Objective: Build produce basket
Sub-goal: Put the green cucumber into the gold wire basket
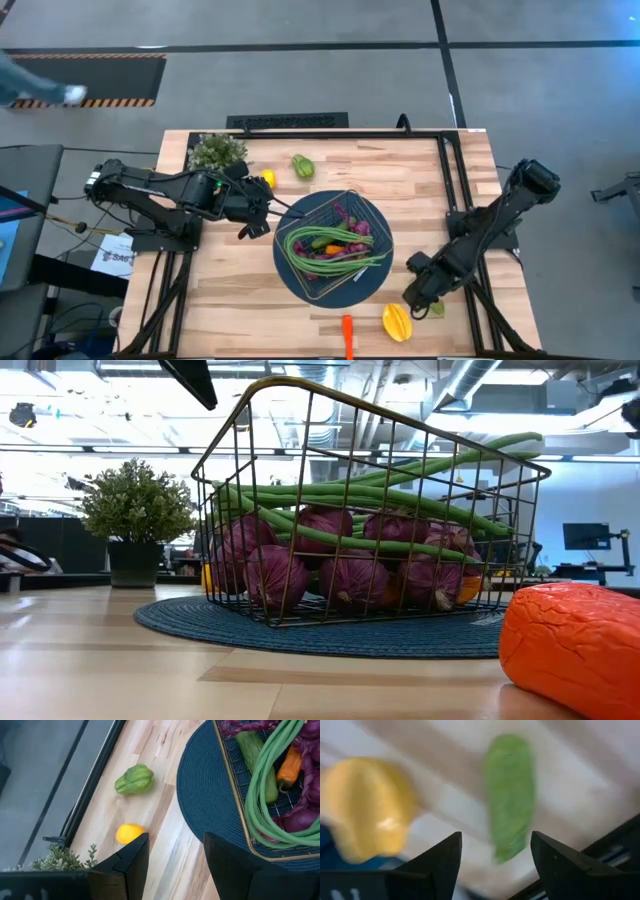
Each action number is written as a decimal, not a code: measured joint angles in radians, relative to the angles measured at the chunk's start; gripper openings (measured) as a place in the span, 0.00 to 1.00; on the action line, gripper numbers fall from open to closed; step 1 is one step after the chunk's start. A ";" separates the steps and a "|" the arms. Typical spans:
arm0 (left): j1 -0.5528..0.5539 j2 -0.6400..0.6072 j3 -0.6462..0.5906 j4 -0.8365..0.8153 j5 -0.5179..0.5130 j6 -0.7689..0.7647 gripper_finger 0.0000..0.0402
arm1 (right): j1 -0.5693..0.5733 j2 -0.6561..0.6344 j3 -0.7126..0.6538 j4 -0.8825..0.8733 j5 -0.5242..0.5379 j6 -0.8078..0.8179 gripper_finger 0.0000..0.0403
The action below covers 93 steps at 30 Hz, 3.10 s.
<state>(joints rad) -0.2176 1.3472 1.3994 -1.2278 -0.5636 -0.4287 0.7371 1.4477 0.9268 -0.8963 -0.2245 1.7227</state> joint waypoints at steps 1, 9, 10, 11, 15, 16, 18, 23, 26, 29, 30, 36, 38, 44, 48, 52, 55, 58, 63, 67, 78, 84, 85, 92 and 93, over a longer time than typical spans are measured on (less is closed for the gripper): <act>0.000 0.000 0.000 0.000 0.000 -0.003 0.44 | 0.000 0.021 -0.002 -0.005 -0.006 -0.010 0.64; 0.000 0.000 0.000 0.000 0.000 -0.006 0.44 | -0.007 0.185 -0.001 0.057 -0.016 -0.105 0.64; 0.000 0.000 0.000 0.001 0.000 -0.006 0.44 | -0.008 0.207 -0.002 0.067 -0.016 -0.114 0.64; 0.000 0.000 0.000 0.003 0.000 -0.006 0.44 | -0.008 0.226 -0.002 0.075 -0.017 -0.126 0.64; 0.000 0.001 0.000 0.011 0.001 -0.010 0.44 | -0.022 0.288 0.002 0.125 -0.061 -0.161 0.63; 0.000 0.000 0.000 0.011 0.001 -0.013 0.44 | -0.028 0.302 0.006 0.130 -0.079 -0.163 0.62; 0.000 0.001 0.000 0.011 0.001 -0.018 0.44 | -0.041 0.316 0.006 0.138 -0.103 -0.185 0.57; 0.000 0.000 0.000 0.007 0.002 -0.021 0.44 | -0.070 0.298 0.018 0.128 -0.121 -0.256 0.32; 0.000 0.000 0.000 0.007 0.002 -0.021 0.44 | -0.096 0.243 0.028 0.091 -0.114 -0.268 0.31; 0.000 0.000 0.000 0.007 0.008 -0.020 0.44 | -0.116 0.161 0.047 0.022 -0.080 -0.267 0.31; 0.000 0.000 0.000 0.007 0.008 -0.020 0.44 | -0.122 0.130 0.057 -0.017 -0.063 -0.261 0.31; 0.000 0.000 0.000 0.007 0.009 -0.019 0.44 | -0.180 -0.051 0.218 -0.264 0.127 -0.273 0.31; 0.000 0.000 0.000 0.006 0.009 -0.019 0.44 | -0.209 -0.094 0.284 -0.335 0.225 -0.298 0.31; 0.000 0.000 0.000 0.006 0.027 -0.017 0.44 | -0.354 -0.125 0.478 -0.408 0.416 -0.536 0.31; 0.000 0.000 0.000 0.007 0.028 -0.017 0.44 | -0.476 -0.067 0.581 -0.361 0.436 -0.764 0.31; 0.000 0.000 0.000 0.007 0.029 -0.017 0.44 | -0.575 0.031 0.645 -0.242 0.381 -0.977 0.31; 0.000 0.000 0.000 0.006 0.029 -0.017 0.44 | -0.623 0.118 0.675 -0.183 0.317 -1.084 0.31; 0.000 0.001 0.000 0.006 0.033 -0.017 0.44 | -0.646 0.206 0.690 -0.163 0.263 -1.141 0.31; 0.000 0.001 0.001 0.005 0.045 -0.009 0.44 | -0.652 0.344 0.696 -0.162 0.226 -1.173 0.31; 0.000 0.000 0.001 0.005 0.045 -0.009 0.44 | -0.643 0.430 0.696 -0.158 0.207 -1.191 0.31; 0.000 0.000 0.001 0.005 0.046 -0.008 0.44 | -0.637 0.503 0.698 -0.161 0.212 -1.200 0.31; 0.000 0.001 0.001 0.006 0.055 -0.001 0.44 | -0.632 0.493 0.697 -0.160 0.217 -1.208 0.35; 0.000 0.001 0.001 0.006 0.055 -0.001 0.44 | -0.631 0.493 0.697 -0.163 0.216 -1.204 0.41; 0.000 0.001 0.001 0.006 0.056 -0.001 0.44 | -0.631 0.493 0.697 -0.164 0.205 -1.148 0.86; 0.000 0.001 0.001 0.006 0.057 -0.001 0.44 | -0.630 0.494 0.704 -0.175 0.206 -1.146 0.89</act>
<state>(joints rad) -0.2173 1.3479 1.4002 -1.2216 -0.5071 -0.4298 0.1071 1.9418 1.6311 -1.0716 -0.0188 0.5764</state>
